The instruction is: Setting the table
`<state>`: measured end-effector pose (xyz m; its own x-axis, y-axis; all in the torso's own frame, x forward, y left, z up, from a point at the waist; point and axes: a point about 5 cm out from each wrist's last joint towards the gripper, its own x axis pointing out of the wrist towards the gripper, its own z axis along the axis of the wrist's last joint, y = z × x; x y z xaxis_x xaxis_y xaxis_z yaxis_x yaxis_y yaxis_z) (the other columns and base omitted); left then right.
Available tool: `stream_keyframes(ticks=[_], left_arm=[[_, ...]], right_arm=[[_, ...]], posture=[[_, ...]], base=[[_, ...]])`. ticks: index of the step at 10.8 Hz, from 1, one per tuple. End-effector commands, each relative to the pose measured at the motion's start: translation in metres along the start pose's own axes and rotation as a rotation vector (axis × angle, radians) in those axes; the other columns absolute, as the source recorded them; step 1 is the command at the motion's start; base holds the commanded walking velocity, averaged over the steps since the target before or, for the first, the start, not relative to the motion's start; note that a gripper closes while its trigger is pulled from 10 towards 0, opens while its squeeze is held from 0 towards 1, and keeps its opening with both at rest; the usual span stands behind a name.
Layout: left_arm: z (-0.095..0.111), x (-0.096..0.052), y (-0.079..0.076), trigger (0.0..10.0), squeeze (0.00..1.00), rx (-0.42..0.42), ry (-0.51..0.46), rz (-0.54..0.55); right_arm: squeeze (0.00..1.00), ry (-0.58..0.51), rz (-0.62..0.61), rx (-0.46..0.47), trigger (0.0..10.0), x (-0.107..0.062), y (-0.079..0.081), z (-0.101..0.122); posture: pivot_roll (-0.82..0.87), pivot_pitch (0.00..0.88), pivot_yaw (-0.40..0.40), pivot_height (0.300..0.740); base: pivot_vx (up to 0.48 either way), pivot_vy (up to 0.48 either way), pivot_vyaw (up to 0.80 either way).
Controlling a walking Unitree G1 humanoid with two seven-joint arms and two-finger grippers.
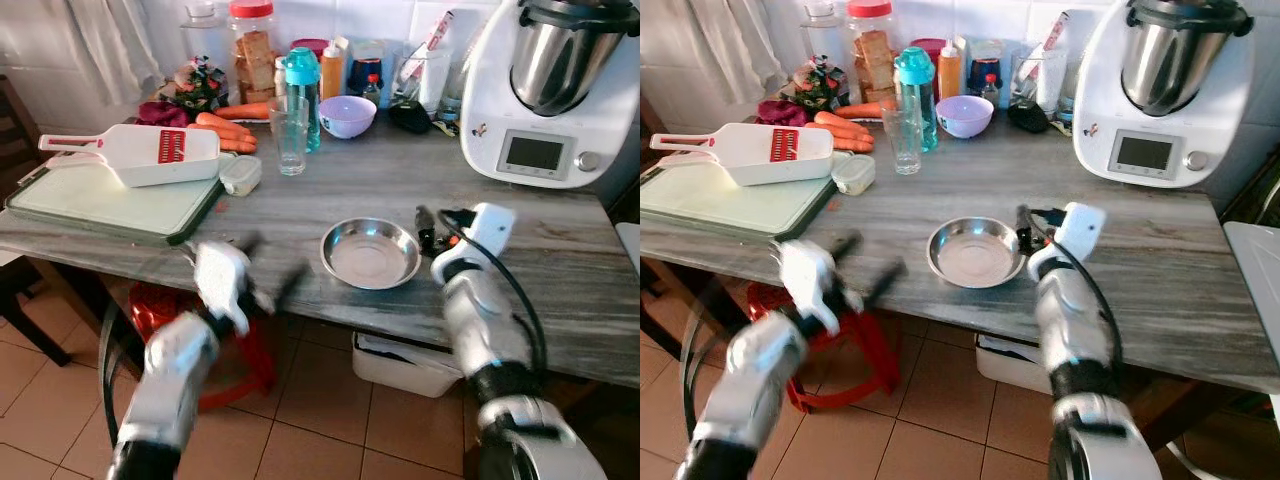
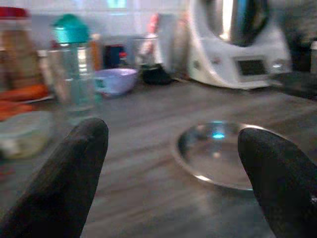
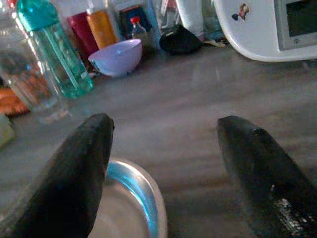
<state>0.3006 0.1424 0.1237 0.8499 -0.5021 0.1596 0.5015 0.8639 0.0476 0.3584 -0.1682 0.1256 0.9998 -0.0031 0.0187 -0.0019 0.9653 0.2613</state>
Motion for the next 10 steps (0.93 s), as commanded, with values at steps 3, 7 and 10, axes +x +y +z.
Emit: stream_keyframes(ticks=[3,7,10], left_arm=[[-0.003,-0.002,0.022,10.0,0.0,0.078,0.03,0.251],[-0.014,-0.034,0.045,10.0,0.0,0.193,0.094,0.506],[-0.01,-0.033,0.044,10.0,0.0,0.17,0.081,0.546]], right_arm=[[1.0,-0.022,0.042,-0.092,10.0,-0.023,-0.006,0.006],[0.0,-0.037,-0.049,-0.188,10.0,-0.077,-0.032,0.014],[0.0,-0.028,-0.08,-0.223,10.0,-0.086,-0.035,0.016]], posture=[[0.0,0.0,0.01,0.74],[0.0,0.0,0.009,0.74],[0.0,0.0,0.01,0.74]], base=[[0.0,0.0,0.0],[0.0,0.0,0.0],[0.0,0.0,0.0]])
